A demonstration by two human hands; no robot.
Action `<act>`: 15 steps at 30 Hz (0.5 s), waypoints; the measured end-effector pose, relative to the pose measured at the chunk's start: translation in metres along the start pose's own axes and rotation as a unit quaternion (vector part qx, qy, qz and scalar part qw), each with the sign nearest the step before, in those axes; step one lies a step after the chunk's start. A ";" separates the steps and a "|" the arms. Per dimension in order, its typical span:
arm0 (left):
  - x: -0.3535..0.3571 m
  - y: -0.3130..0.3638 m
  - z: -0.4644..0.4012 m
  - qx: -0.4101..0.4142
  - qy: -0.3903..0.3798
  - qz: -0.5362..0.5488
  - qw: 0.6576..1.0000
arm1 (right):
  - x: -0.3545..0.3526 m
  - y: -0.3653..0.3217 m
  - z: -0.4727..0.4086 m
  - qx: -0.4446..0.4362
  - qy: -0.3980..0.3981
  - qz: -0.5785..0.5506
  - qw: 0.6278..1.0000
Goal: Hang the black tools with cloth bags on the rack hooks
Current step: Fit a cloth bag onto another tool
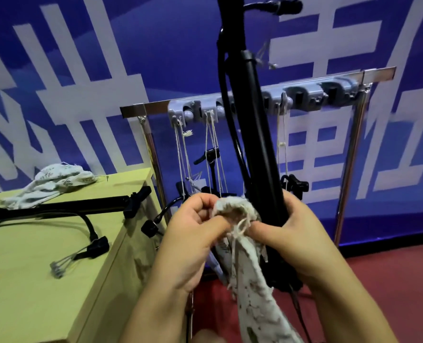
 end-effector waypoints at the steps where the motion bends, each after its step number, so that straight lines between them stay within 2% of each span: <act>1: -0.004 0.001 -0.001 0.025 0.004 -0.064 0.998 | -0.002 0.000 -0.001 0.000 0.011 -0.007 1.000; 4: -0.022 -0.005 0.000 0.081 0.062 -0.232 0.967 | -0.013 0.002 -0.004 -0.015 0.080 -0.006 0.997; 7: -0.043 -0.008 0.003 0.133 0.127 -0.420 0.889 | -0.025 0.000 -0.004 -0.024 0.135 -0.008 0.991; 9: -0.064 -0.016 0.001 0.119 0.143 -0.486 0.854 | -0.036 -0.003 -0.002 -0.031 0.166 -0.004 0.986; 12: -0.091 -0.023 -0.001 0.007 0.139 -0.504 0.852 | -0.055 -0.007 0.000 -0.039 0.213 -0.008 0.976; 15: -0.095 -0.029 0.000 -0.011 0.070 -0.478 0.875 | -0.062 -0.009 -0.002 -0.041 0.229 0.001 0.972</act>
Point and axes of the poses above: each hand's wrist, its own z-axis away from the middle knuckle, its own x-axis out of the palm, y = z × x, the point moved 4 cm from there along -z, towards the middle knuckle, and after that the axes turned 11 degrees about x, right-handed, at the moved point
